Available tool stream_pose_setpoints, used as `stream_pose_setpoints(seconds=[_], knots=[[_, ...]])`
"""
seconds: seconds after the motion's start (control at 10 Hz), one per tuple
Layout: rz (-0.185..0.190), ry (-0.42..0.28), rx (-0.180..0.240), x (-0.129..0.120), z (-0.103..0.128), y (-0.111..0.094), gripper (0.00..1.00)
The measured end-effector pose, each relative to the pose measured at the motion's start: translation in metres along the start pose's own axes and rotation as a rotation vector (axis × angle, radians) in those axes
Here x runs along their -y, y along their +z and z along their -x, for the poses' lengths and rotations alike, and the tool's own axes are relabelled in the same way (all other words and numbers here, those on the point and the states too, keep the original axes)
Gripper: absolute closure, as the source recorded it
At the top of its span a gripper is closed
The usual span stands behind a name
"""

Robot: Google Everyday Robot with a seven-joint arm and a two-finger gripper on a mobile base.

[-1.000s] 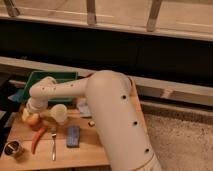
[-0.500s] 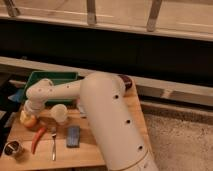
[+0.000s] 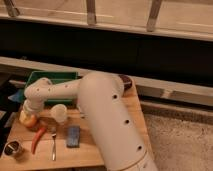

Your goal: Place apple in paper cup

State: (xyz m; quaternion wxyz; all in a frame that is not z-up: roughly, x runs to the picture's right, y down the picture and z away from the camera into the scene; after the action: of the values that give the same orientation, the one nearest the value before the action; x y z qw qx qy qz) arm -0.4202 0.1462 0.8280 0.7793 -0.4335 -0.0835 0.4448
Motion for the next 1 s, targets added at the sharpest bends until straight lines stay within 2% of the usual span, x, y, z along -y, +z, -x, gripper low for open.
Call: stream_pose_setpoints(seconds=[0.1, 0.3, 0.4, 0.6, 0.8, 1.0], knots=[[0.01, 0.0, 0.005, 0.003, 0.001, -0.008, 1.0], [0.041, 0.008, 0.033, 0.014, 0.006, -0.039, 1.0], [0.057, 0.014, 0.055, 0.025, 0.009, -0.063, 1.0], [0.057, 0.023, 0.083, 0.047, 0.011, -0.102, 1.0], [0.021, 0.038, 0.105, 0.072, 0.007, -0.149, 1.0], [-0.032, 0.059, 0.118, 0.088, -0.003, -0.184, 1.0]])
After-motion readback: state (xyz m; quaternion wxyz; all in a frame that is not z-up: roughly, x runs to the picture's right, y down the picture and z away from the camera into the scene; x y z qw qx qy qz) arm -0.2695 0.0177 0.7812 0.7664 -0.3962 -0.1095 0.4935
